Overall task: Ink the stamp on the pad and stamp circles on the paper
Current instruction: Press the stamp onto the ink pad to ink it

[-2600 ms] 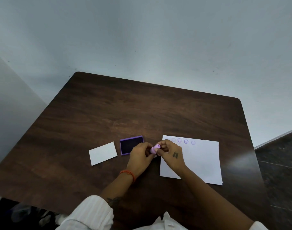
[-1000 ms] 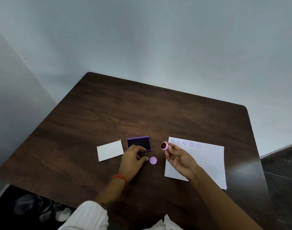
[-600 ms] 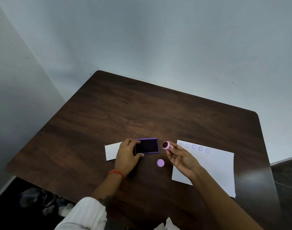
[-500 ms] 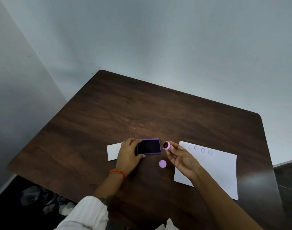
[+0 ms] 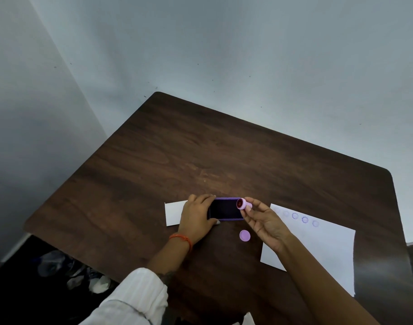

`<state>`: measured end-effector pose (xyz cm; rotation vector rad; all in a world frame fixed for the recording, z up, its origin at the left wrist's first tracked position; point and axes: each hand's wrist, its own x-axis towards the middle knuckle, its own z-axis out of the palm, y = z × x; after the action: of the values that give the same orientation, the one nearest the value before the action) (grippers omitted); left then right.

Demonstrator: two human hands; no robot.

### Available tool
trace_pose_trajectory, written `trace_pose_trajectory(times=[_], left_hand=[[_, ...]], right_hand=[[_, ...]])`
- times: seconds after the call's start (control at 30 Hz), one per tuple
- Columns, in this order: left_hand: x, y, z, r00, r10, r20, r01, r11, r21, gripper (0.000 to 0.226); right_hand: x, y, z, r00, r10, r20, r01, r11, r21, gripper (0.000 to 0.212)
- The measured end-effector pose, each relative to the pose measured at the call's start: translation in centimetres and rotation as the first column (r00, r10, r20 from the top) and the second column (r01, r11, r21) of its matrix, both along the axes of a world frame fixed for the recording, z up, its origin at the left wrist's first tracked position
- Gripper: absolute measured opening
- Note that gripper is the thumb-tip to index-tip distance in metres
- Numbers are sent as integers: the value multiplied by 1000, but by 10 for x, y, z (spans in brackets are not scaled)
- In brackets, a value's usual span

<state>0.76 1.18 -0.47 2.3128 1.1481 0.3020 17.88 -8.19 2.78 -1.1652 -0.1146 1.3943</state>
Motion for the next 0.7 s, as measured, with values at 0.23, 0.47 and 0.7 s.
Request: trace_pose_trajectory(times=[0.23, 0.47, 0.7], left_hand=[[-1, -4, -4, 1000, 23, -3, -23, 998, 66, 73], [-2, -4, -6, 999, 35, -13, -34, 998, 49, 70], [-2, -4, -8, 999, 40, -14, -39, 998, 44, 71]], right_hand=[[-5, 14, 0, 996, 4, 89, -5, 1000, 20, 26], [-5, 13, -2, 997, 46, 69, -47, 999, 10, 30], [-4, 10, -1, 1000, 9, 11, -10, 996, 88, 17]])
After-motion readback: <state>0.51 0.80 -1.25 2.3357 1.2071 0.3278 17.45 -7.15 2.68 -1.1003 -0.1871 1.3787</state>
